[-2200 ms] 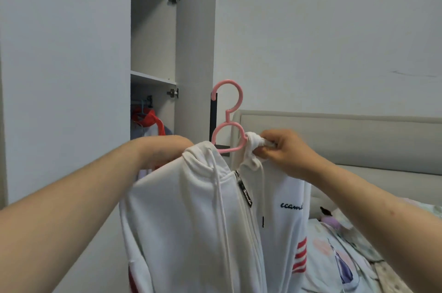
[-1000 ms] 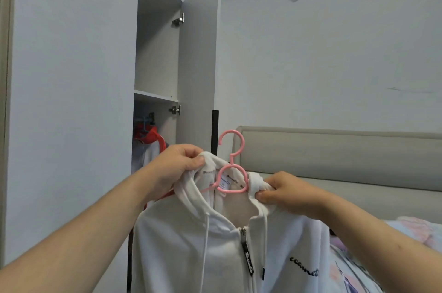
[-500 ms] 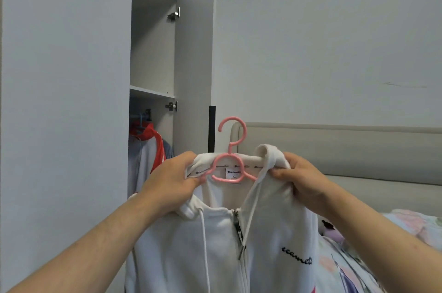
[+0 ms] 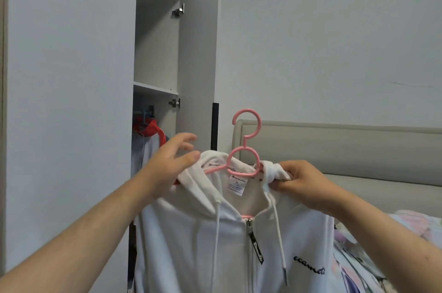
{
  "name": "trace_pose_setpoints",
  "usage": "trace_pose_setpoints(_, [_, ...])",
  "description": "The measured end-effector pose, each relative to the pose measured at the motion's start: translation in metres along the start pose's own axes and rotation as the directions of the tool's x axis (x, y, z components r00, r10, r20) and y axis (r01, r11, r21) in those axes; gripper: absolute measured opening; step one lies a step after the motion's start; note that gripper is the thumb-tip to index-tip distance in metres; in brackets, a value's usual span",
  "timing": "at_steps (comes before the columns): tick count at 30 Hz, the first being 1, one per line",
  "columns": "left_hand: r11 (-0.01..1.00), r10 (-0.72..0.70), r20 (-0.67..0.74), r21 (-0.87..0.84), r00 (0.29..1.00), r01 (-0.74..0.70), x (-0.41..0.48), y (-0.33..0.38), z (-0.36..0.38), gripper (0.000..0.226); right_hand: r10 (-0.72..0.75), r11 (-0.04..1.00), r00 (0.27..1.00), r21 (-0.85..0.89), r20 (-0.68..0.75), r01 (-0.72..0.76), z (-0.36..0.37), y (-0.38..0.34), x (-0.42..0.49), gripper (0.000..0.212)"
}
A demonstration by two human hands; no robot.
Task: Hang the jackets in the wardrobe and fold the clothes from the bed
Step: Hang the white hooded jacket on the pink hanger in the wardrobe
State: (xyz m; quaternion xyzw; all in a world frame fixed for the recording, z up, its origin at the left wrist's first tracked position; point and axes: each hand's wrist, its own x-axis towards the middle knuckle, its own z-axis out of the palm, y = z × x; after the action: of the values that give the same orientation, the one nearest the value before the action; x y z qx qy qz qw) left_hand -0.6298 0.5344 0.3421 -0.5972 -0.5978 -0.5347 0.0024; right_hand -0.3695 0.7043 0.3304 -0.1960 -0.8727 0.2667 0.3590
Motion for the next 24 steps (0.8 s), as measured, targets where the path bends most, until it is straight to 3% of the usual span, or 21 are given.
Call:
trace_pose_setpoints(4, [0.905, -0.213, 0.153, 0.403, 0.965, 0.136, -0.008, -0.009, -0.015, 0.057, -0.041, 0.999, 0.997, 0.032, -0.073, 0.043, 0.0, 0.005, 0.0, 0.009])
trace_pose_setpoints(7, [0.815, -0.235, 0.203, 0.574, 0.951, 0.079, -0.013, -0.002, -0.01, 0.057, -0.08, 0.996, 0.984, 0.021, -0.162, 0.085, 0.008, 0.004, -0.003, 0.006])
trace_pose_setpoints(10, [0.842, -0.174, 0.239, 0.539, 0.955, 0.019, -0.012, 0.006, -0.005, 0.044, -0.105, 0.991, 0.972, 0.063, -0.213, 0.12, 0.015, 0.001, -0.007, 0.021])
trace_pose_setpoints(14, [0.858, -0.097, 0.182, 0.513, 0.978, -0.011, -0.014, 0.006, 0.001, 0.023, -0.139, 0.988, 0.964, 0.029, -0.228, 0.15, 0.017, -0.002, -0.017, 0.038])
trace_pose_setpoints(17, [0.823, -0.046, 0.047, 0.567, 0.998, 0.011, -0.017, -0.005, -0.003, 0.026, -0.273, 0.943, 0.927, -0.262, -0.258, 0.205, 0.014, 0.007, -0.03, 0.051])
trace_pose_setpoints(19, [0.83, -0.014, -0.053, 0.556, 0.998, 0.041, -0.021, -0.013, -0.005, 0.028, -0.321, 0.872, 0.904, -0.461, -0.284, 0.164, 0.015, 0.021, -0.04, 0.048])
trace_pose_setpoints(22, [0.834, 0.024, -0.088, 0.551, 0.996, 0.029, -0.028, -0.019, 0.0, 0.026, -0.21, 0.87, 0.943, -0.489, -0.26, 0.059, 0.021, 0.032, -0.052, 0.039])
trace_pose_setpoints(24, [0.841, 0.027, -0.078, 0.541, 0.997, 0.019, -0.03, -0.024, 0.003, 0.025, -0.133, 0.923, 0.98, -0.378, -0.147, 0.069, 0.019, 0.027, -0.056, 0.037])
